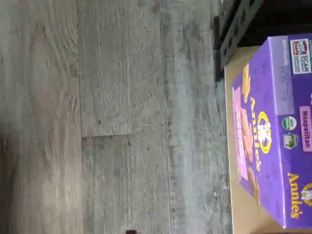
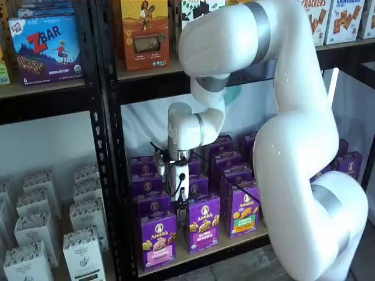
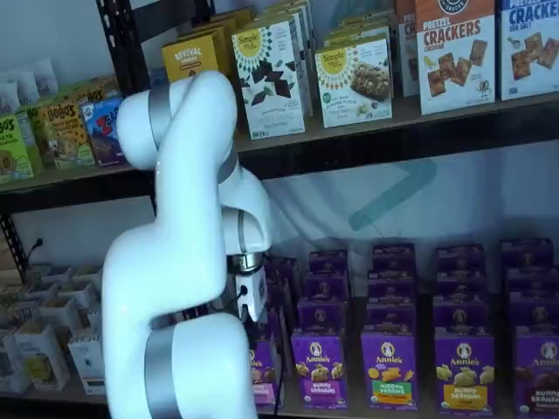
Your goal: Pick up the purple box with a pink patch in the middle, on the bottom shelf, the first box from the left
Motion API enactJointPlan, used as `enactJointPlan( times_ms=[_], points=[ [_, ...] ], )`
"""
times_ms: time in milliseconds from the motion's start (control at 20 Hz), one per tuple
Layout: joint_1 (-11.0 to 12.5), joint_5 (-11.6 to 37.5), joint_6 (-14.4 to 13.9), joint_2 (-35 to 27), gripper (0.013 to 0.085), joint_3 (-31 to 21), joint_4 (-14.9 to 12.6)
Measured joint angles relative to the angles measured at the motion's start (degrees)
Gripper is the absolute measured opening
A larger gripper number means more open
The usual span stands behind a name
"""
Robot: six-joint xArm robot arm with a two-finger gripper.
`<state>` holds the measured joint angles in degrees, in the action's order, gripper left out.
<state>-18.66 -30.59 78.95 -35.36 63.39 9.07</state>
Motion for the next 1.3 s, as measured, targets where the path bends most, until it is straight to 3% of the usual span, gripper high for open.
enactJointPlan(
  times_ms=[150, 600, 850, 1300],
  points=[
    [0.1, 3.9, 1.5, 0.4, 0.085, -1.5, 1.5],
    [0.3, 7.3, 3.3, -0.4, 0.085, -1.6, 3.1],
    [0.0, 7.2, 4.5, -1.8, 0.085, 0.0, 4.6],
    [-0.1, 6.7, 3.8, -6.2, 0.085, 5.1, 4.2]
  ],
)
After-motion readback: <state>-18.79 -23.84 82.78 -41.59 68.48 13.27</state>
